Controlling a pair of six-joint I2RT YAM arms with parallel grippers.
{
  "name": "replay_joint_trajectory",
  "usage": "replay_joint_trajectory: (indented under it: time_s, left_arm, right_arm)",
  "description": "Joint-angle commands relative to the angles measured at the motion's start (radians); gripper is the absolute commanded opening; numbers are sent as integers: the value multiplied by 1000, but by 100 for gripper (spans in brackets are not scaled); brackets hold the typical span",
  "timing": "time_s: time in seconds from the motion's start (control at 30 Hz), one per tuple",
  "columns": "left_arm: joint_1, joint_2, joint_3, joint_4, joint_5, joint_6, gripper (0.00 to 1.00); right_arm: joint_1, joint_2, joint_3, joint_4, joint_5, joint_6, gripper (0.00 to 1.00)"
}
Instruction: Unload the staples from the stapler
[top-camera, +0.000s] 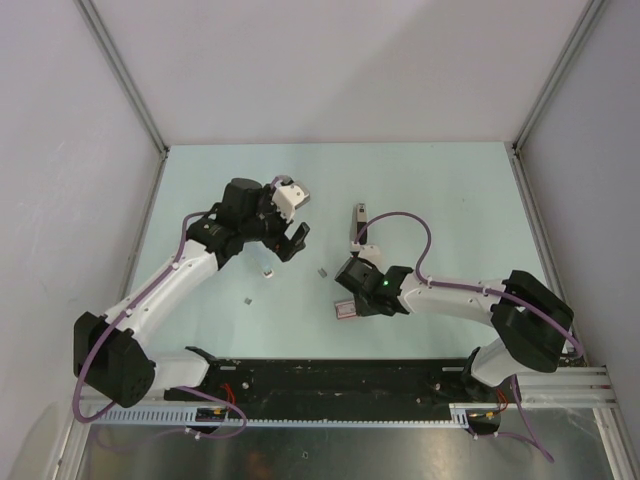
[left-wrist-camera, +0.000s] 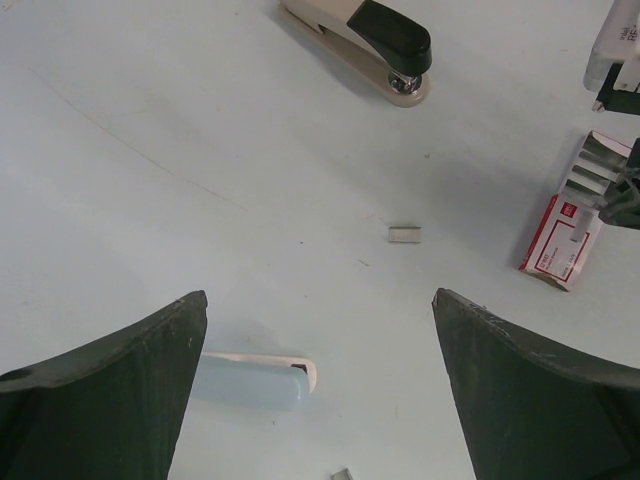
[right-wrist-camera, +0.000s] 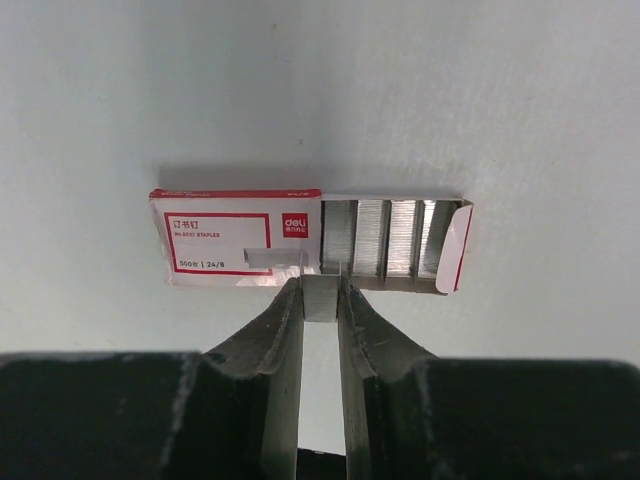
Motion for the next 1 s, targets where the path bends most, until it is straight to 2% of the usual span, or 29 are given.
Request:
replay_joint_trajectory:
  time_s: [0.0, 0.5, 0.97]
  left_arm:
    - [7, -24, -8, 2, 41, -20, 100]
    - [7, -18, -5, 3, 45, -27, 99]
    - [7, -16, -12, 2, 51, -31, 100]
  right_arm:
    - [7, -1, 33, -30, 36, 7, 0]
    - [7, 45, 33, -19, 27, -26, 0]
    - [-36, 17, 6, 3, -11, -40, 4]
